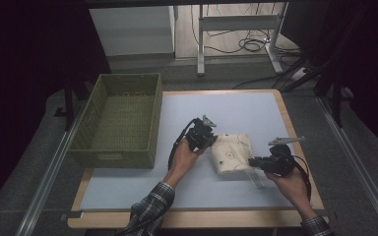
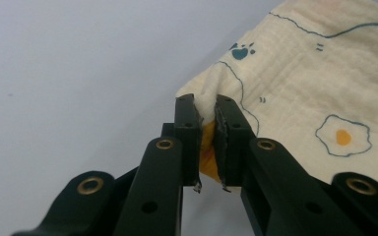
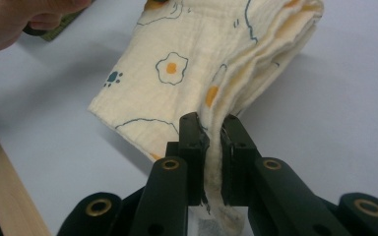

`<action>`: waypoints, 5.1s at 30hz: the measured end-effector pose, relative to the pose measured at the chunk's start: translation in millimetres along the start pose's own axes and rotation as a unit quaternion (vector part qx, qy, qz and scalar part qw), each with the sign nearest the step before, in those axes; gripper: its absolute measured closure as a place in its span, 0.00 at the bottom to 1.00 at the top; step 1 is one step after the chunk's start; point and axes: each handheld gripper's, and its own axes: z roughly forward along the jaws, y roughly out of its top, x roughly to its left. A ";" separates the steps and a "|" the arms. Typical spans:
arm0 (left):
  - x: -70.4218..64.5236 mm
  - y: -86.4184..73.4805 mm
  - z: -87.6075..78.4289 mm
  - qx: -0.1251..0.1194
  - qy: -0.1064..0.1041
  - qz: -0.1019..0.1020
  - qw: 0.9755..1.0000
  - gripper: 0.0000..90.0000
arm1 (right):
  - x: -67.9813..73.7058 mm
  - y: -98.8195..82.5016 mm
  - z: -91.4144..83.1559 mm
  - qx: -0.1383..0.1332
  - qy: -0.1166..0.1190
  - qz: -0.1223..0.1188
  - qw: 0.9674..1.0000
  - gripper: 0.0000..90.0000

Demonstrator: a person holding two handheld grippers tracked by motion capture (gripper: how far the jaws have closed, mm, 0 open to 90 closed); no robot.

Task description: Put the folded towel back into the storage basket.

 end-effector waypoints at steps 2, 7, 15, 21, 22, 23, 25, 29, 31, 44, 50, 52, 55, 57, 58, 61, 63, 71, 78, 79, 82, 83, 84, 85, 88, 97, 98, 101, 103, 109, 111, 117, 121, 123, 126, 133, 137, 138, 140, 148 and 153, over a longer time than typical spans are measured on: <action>3.6 0.8 -6.9 -0.001 0.008 0.003 1.000 0.91 | 2.9 4.4 1.2 -0.005 0.005 -0.002 1.000 0.91; 14.5 0.9 -24.8 0.003 0.032 0.007 0.999 0.91 | 12.0 20.2 5.0 -0.016 0.021 -0.009 1.000 0.91; 28.9 2.5 -49.9 0.006 0.056 0.009 0.998 0.91 | 24.3 43.3 11.8 -0.026 0.040 -0.020 0.999 0.91; 41.0 2.4 -69.8 -0.002 0.069 0.002 0.998 0.90 | 30.5 60.5 16.2 -0.035 0.052 -0.022 0.998 0.91; 43.3 1.8 -73.1 -0.003 0.071 0.001 0.997 0.90 | 31.4 63.4 17.1 -0.037 0.055 -0.021 0.998 0.91; 45.9 1.0 -76.5 -0.002 0.074 0.001 0.997 0.90 | 32.5 66.3 18.3 -0.037 0.057 -0.021 0.997 0.91; 51.2 -0.8 -82.7 -0.003 0.078 -0.003 0.997 0.89 | 35.1 72.2 21.6 -0.038 0.058 -0.023 0.997 0.91; 61.4 -4.1 -94.9 -0.007 0.089 -0.011 0.996 0.90 | 41.1 84.1 29.9 -0.037 0.068 -0.025 0.997 0.91; 65.7 -5.1 -101.2 -0.012 0.095 -0.016 0.995 0.90 | 45.0 90.1 33.8 -0.037 0.073 -0.029 0.996 0.91; 92.3 -4.9 -141.0 -0.015 0.136 -0.020 0.990 0.90 | 71.5 134.1 51.0 -0.046 0.093 -0.043 0.994 0.91; 110.0 -5.1 -160.1 -0.019 0.156 -0.025 0.987 0.90 | 84.1 154.3 59.9 -0.052 0.102 -0.047 0.992 0.90; 115.5 -5.7 -166.4 -0.025 0.162 -0.029 0.986 0.90 | 89.1 160.9 63.2 -0.052 0.101 -0.050 0.992 0.90; 121.6 -7.3 -173.8 -0.031 0.169 -0.036 0.984 0.90 | 96.2 169.4 68.5 -0.054 0.101 -0.055 0.992 0.90; 126.1 -8.9 -179.0 -0.032 0.173 -0.040 0.984 0.90 | 100.5 174.5 72.5 -0.055 0.101 -0.057 0.992 0.90; 128.1 -9.7 -181.5 -0.032 0.177 -0.042 0.983 0.90 | 102.8 176.9 74.6 -0.055 0.103 -0.056 0.992 0.90; 134.9 -12.3 -189.4 -0.031 0.186 -0.046 0.981 0.90 | 110.0 183.6 81.7 -0.056 0.106 -0.057 0.991 0.90; 139.2 -14.7 -194.2 -0.029 0.192 -0.048 0.980 0.90 | 115.5 187.4 87.1 -0.055 0.108 -0.061 0.991 0.90; 158.5 -30.6 -213.1 -0.018 0.220 -0.062 0.973 0.90 | 136.7 200.1 108.7 -0.053 0.119 -0.067 0.989 0.90; 172.7 -48.5 -226.6 -0.003 0.241 -0.072 0.968 0.90 | 163.0 208.3 139.2 -0.043 0.127 -0.073 0.988 0.90; 174.7 -51.6 -228.3 0.000 0.244 -0.073 0.967 0.90 | 165.9 208.8 142.5 -0.042 0.129 -0.072 0.988 0.90; 180.7 -60.9 -232.8 0.007 0.254 -0.077 0.964 0.90 | 178.1 210.6 155.3 -0.034 0.133 -0.075 0.988 0.90; 182.7 -64.0 -234.1 0.010 0.257 -0.079 0.963 0.90 | 182.6 211.0 159.8 -0.032 0.134 -0.076 0.988 0.90; 184.8 -67.1 -235.4 0.013 0.259 -0.081 0.962 0.90 | 186.8 211.4 164.3 -0.029 0.135 -0.077 0.987 0.90; 186.9 -70.2 -236.8 0.015 0.263 -0.082 0.961 0.90 | 191.2 211.7 168.7 -0.027 0.137 -0.077 0.987 0.90; 192.7 -79.5 -241.2 0.019 0.269 -0.090 0.959 0.90 | 204.5 212.5 181.9 -0.021 0.142 -0.076 0.987 0.90; 207.4 -105.0 -250.9 0.030 0.286 -0.107 0.952 0.90 | 239.4 211.2 222.5 0.006 0.132 -0.082 0.988 0.90; 208.8 -107.7 -251.3 0.031 0.288 -0.108 0.951 0.90 | 242.3 211.0 226.5 0.008 0.131 -0.084 0.988 0.90; 214.8 -118.6 -250.7 0.035 0.287 -0.117 0.950 0.90 | 249.6 210.1 236.6 0.014 0.126 -0.088 0.988 0.89; 216.6 -122.6 -247.8 0.032 0.284 -0.120 0.951 0.89 | 254.0 208.6 243.1 0.021 0.123 -0.088 0.988 0.89; 219.8 -126.7 -229.5 0.038 0.269 -0.121 0.955 0.89 | 255.4 200.4 248.5 0.038 0.096 -0.087 0.991 0.87; 219.2 -125.4 -222.9 0.041 0.263 -0.119 0.957 0.89 | 255.1 196.3 248.2 0.044 0.085 -0.081 0.992 0.87; 213.8 -118.2 -202.8 0.052 0.251 -0.103 0.961 0.89 | 260.5 190.5 243.6 0.050 0.071 -0.082 0.993 0.87; 211.4 -116.6 -193.2 0.064 0.250 -0.098 0.961 0.88 | 264.4 188.8 242.9 0.052 0.059 -0.092 0.993 0.80; 211.5 -117.7 -190.5 0.067 0.249 -0.101 0.961 0.81 | 265.4 189.7 241.3 0.052 0.062 -0.098 0.992 0.72; 211.9 -119.0 -190.4 0.057 0.247 -0.108 0.961 0.71 | 264.9 191.9 234.3 0.039 0.048 -0.118 0.991 0.70; 209.3 -115.9 -187.0 0.050 0.234 -0.117 0.964 0.56 | 251.6 195.5 218.0 0.020 0.055 -0.125 0.990 0.61; 208.8 -114.0 -183.5 0.047 0.221 -0.133 0.965 0.51 | 248.7 194.3 211.9 0.014 0.057 -0.137 0.989 0.56; 209.0 -113.5 -182.7 0.044 0.215 -0.138 0.966 0.49 | 248.0 194.1 210.4 0.011 0.056 -0.140 0.989 0.55; 209.7 -112.6 -181.8 0.037 0.201 -0.152 0.967 0.45 | 246.0 193.9 206.3 0.008 0.054 -0.149 0.987 0.51; 206.5 -108.4 -179.5 0.016 0.171 -0.181 0.968 0.32 | 228.6 194.3 185.6 -0.010 0.053 -0.158 0.986 0.37; 203.1 -103.4 -177.3 0.001 0.155 -0.191 0.969 0.26 | 216.0 191.3 172.0 -0.023 0.053 -0.161 0.985 0.32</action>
